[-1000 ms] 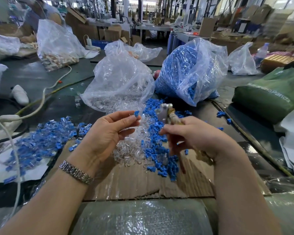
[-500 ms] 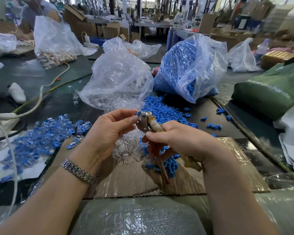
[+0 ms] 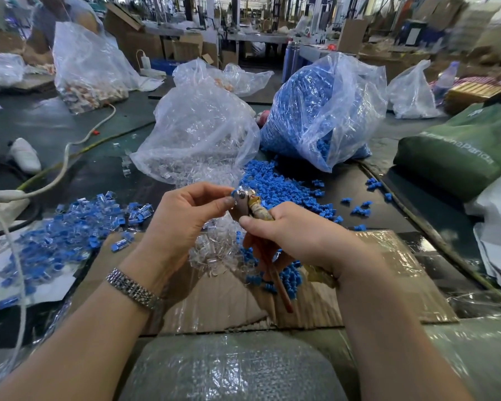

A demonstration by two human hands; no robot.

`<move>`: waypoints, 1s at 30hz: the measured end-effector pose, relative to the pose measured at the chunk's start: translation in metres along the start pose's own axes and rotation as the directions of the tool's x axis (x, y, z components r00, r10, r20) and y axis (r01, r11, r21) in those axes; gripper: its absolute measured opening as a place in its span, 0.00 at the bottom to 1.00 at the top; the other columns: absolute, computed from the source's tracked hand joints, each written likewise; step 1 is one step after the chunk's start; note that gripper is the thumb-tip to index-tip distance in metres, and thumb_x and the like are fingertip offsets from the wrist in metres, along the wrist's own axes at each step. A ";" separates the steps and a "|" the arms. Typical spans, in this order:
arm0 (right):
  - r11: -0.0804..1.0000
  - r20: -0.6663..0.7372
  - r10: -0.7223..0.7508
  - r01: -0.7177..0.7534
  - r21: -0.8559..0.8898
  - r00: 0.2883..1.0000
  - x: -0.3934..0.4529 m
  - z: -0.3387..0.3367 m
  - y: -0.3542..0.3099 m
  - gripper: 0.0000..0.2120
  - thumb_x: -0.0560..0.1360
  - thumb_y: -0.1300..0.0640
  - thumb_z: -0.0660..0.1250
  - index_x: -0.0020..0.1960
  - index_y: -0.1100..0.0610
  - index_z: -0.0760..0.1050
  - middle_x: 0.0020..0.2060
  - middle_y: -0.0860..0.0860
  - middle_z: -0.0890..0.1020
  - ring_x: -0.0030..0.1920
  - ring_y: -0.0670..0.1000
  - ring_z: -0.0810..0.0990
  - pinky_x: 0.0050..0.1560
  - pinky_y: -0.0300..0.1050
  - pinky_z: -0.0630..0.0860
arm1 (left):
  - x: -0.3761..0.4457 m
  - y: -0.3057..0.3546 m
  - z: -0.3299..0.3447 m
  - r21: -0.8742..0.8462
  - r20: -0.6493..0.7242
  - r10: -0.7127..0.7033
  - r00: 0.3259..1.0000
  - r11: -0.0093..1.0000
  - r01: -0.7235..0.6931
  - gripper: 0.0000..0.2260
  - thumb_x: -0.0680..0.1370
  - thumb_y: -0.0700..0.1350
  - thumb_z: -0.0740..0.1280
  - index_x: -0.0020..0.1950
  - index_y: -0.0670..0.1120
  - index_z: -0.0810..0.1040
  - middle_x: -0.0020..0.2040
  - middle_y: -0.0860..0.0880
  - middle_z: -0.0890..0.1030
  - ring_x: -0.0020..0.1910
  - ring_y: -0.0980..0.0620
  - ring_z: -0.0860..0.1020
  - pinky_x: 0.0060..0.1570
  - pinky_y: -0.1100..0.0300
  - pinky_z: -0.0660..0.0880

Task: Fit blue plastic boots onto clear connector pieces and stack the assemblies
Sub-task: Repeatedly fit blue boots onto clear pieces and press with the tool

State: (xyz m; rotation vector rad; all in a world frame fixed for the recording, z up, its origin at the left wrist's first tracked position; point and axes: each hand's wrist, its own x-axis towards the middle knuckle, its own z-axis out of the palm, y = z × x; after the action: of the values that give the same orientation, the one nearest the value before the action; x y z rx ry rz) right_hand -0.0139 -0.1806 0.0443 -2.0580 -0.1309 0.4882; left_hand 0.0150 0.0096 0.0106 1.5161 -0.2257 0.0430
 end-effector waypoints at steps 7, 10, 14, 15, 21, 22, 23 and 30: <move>1.000 0.021 0.001 -0.001 0.017 1.000 0.001 0.000 0.001 0.23 0.82 0.43 0.65 0.47 0.64 0.81 0.31 0.52 0.83 0.34 0.54 0.86 0.41 0.50 0.85 | -0.001 0.001 -0.004 0.042 -0.004 0.021 1.000 0.999 -0.020 0.09 0.69 0.45 0.75 0.48 0.48 0.87 0.45 0.49 0.88 0.44 0.58 0.84 0.40 0.69 0.77; 0.998 0.022 -0.015 0.014 0.053 1.000 -0.002 -0.010 0.004 0.23 0.80 0.40 0.65 0.51 0.61 0.83 0.36 0.53 0.85 0.38 0.56 0.86 0.43 0.50 0.84 | 0.004 0.004 -0.018 0.067 -0.067 0.071 0.995 0.996 -0.066 0.07 0.71 0.42 0.76 0.49 0.48 0.86 0.46 0.49 0.87 0.45 0.56 0.84 0.45 0.68 0.79; 0.999 -0.264 -0.012 -0.001 -0.050 0.965 -0.005 -0.036 0.015 0.21 0.79 0.40 0.67 0.47 0.59 0.81 0.36 0.52 0.84 0.36 0.53 0.84 0.45 0.53 0.84 | 0.014 0.000 -0.056 0.515 -0.359 0.150 0.921 0.855 0.061 0.07 0.75 0.39 0.74 0.46 0.51 0.83 0.43 0.49 0.85 0.44 0.50 0.82 0.39 0.61 0.76; 0.990 -0.356 -0.003 -0.047 -0.133 0.934 -0.003 -0.041 0.019 0.21 0.78 0.40 0.68 0.43 0.59 0.78 0.35 0.53 0.82 0.36 0.53 0.82 0.43 0.54 0.82 | 0.015 -0.001 -0.064 0.635 -0.419 0.168 0.892 0.757 0.156 0.07 0.75 0.38 0.72 0.46 0.51 0.82 0.44 0.48 0.84 0.45 0.47 0.81 0.41 0.57 0.74; 0.796 -0.609 0.103 -0.433 -0.424 0.786 0.010 -0.050 0.042 0.14 0.74 0.49 0.68 0.38 0.58 0.71 0.37 0.54 0.77 0.37 0.54 0.76 0.32 0.44 0.64 | 0.017 -0.008 -0.063 0.907 -0.244 0.266 0.933 0.402 0.123 0.11 0.73 0.36 0.70 0.52 0.49 0.84 0.53 0.43 0.77 0.56 0.40 0.75 0.55 0.46 0.74; 0.775 -0.613 0.119 -0.459 -0.434 0.781 0.012 -0.049 0.045 0.13 0.74 0.50 0.68 0.39 0.57 0.71 0.41 0.55 0.78 0.40 0.56 0.77 0.33 0.45 0.64 | 0.017 -0.010 -0.056 0.903 -0.158 0.252 0.955 0.428 0.037 0.13 0.74 0.36 0.69 0.55 0.49 0.85 0.53 0.45 0.77 0.53 0.43 0.76 0.53 0.49 0.74; 0.761 -0.610 0.134 -0.475 -0.441 0.781 0.014 -0.047 0.046 0.13 0.74 0.49 0.69 0.40 0.57 0.71 0.45 0.56 0.78 0.44 0.58 0.77 0.35 0.46 0.66 | 0.017 -0.013 -0.050 0.901 -0.087 0.224 0.971 0.434 -0.020 0.15 0.75 0.36 0.69 0.58 0.49 0.84 0.54 0.47 0.78 0.52 0.47 0.77 0.51 0.53 0.73; 0.733 -0.555 0.174 -0.483 -0.478 0.813 0.021 -0.040 0.045 0.16 0.75 0.47 0.70 0.50 0.58 0.72 0.55 0.60 0.79 0.55 0.62 0.78 0.45 0.49 0.71 | 0.020 -0.031 -0.035 0.928 -0.001 0.150 0.989 0.369 -0.056 0.14 0.79 0.45 0.71 0.64 0.52 0.80 0.59 0.50 0.80 0.58 0.48 0.78 0.55 0.51 0.75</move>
State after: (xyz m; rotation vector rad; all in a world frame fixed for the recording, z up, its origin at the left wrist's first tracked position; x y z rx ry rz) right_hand 0.0158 -0.2299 0.0171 -2.8019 0.4682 0.1321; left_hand 0.0444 0.0404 -0.0180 2.6665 -0.2374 0.4081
